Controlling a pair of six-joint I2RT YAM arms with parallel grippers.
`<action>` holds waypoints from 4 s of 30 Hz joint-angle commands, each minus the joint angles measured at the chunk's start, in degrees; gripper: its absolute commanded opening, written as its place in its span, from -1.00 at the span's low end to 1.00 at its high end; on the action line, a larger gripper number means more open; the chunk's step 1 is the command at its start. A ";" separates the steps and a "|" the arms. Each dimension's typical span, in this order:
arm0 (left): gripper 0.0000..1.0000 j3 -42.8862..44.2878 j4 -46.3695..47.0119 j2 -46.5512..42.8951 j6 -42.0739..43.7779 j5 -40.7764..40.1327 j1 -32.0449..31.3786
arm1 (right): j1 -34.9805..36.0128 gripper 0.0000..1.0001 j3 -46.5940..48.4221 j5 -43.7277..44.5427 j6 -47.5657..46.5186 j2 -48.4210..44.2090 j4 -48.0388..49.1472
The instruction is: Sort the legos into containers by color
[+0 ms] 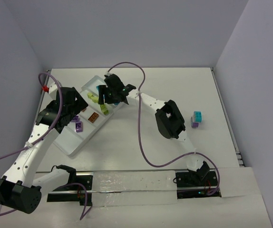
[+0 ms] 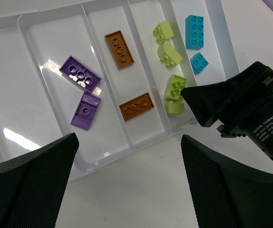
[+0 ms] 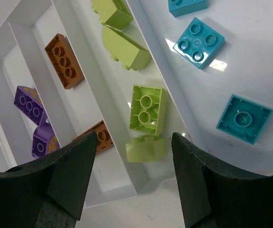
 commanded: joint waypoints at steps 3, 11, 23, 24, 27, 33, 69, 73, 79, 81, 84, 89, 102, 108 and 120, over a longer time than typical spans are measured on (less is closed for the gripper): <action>0.93 2.50 -0.20 0.04 0.76 -0.09 -0.03 | 0.46 0.44 2.09 0.18 -0.62 -1.37 0.52; 0.93 2.31 0.06 0.02 0.76 0.17 -0.03 | 0.38 0.47 -0.12 3.71 -2.96 -6.88 -0.54; 0.93 2.31 2.79 1.61 1.73 3.21 -0.12 | -5.84 0.84 -25.40 15.50 -7.61 -29.74 -1.90; 0.93 2.31 3.10 1.92 1.81 3.52 -0.12 | -6.64 0.84 -27.52 16.18 -7.70 -31.62 -1.98; 0.93 2.31 4.15 2.57 2.78 4.96 -0.21 | -10.64 0.89 -36.14 20.35 -7.70 -39.68 -3.86; 0.93 2.13 5.81 4.02 3.62 6.93 -0.33 | -20.18 0.94 -47.06 27.33 -4.87 -50.89 -10.18; 0.92 1.64 7.53 5.82 6.53 9.49 -0.62 | -42.84 1.00 -61.70 26.49 -0.05 -59.94 -7.76; 0.92 2.07 7.53 6.33 6.86 9.88 -0.65 | -44.32 1.00 -62.39 26.03 -1.65 -59.12 -6.12; 0.92 2.81 6.72 6.99 7.20 9.03 -0.62 | -46.10 0.99 -64.04 26.40 -0.40 -58.57 -4.99; 0.92 3.11 6.66 7.11 7.26 9.01 -0.61 | -46.22 0.99 -64.94 26.21 0.09 -58.45 -4.88; 0.92 3.12 6.81 7.27 7.22 9.24 -0.64 | -46.38 1.00 -65.81 25.25 -0.05 -58.59 -4.25; 0.92 2.83 7.27 7.84 7.00 9.88 -0.65 | -46.29 0.94 -67.35 22.73 -0.93 -59.20 -3.04; 0.92 3.20 7.14 7.51 7.36 9.84 -0.65 | -46.29 0.06 -68.94 22.38 -1.07 -58.83 -2.06; 0.92 2.86 7.07 7.03 7.37 10.04 -0.56 | -46.03 -0.41 -68.92 22.95 -0.60 -58.16 -2.05; 0.92 3.14 9.53 8.00 6.60 16.33 -0.65 | -43.11 -1.00 -69.57 -1.67 -1.09 -67.59 4.91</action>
